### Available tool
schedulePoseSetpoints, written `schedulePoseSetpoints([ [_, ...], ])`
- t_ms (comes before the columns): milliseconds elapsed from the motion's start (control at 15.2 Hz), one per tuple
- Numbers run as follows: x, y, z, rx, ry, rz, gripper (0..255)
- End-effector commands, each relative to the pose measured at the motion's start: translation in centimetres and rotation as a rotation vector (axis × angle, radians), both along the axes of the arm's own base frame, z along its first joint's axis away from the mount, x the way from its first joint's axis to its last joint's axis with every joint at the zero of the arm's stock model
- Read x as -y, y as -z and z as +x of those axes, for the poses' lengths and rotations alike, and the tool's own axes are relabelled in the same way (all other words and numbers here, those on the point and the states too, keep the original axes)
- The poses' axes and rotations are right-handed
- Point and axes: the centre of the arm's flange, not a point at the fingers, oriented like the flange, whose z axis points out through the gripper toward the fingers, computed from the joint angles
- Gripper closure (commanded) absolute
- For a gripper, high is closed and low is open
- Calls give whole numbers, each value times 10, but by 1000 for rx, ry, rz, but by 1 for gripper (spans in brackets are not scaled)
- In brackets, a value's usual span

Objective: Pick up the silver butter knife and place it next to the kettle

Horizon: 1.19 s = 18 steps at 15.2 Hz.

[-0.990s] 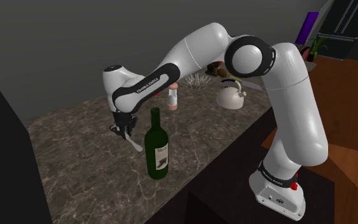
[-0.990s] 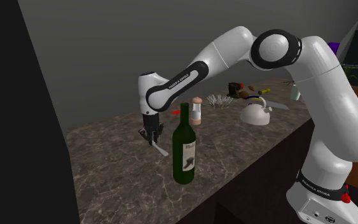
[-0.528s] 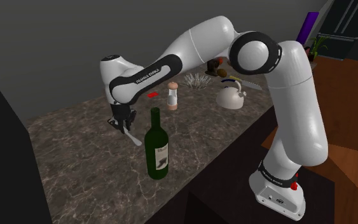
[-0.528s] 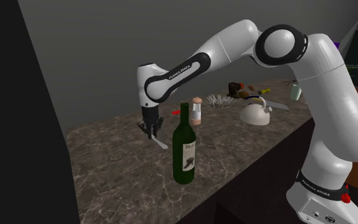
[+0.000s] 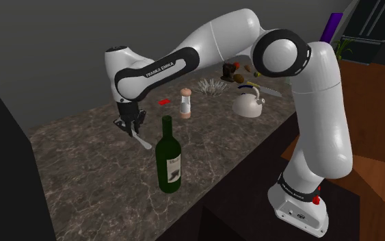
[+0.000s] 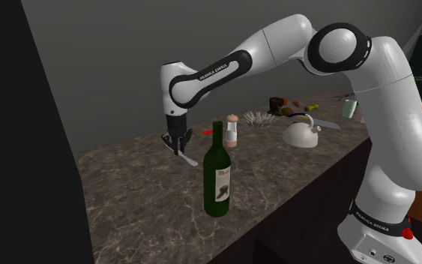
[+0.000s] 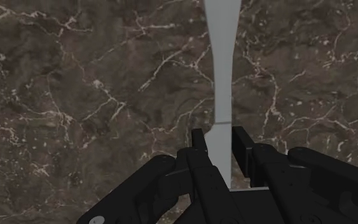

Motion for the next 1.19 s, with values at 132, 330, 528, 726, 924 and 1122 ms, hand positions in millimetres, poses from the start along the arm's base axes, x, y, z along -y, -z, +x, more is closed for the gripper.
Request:
schedulePoseSetpoints([
  [132, -1, -21, 1, 0, 0, 0, 255],
  [330, -1, -37, 1, 0, 0, 0, 255],
  [528, -1, -52, 1, 0, 0, 0, 255],
  [726, -1, -68, 1, 0, 0, 0, 255],
  [924, -1, -84, 1, 0, 0, 0, 255],
  [1122, -1, -100, 1, 0, 0, 0, 255],
])
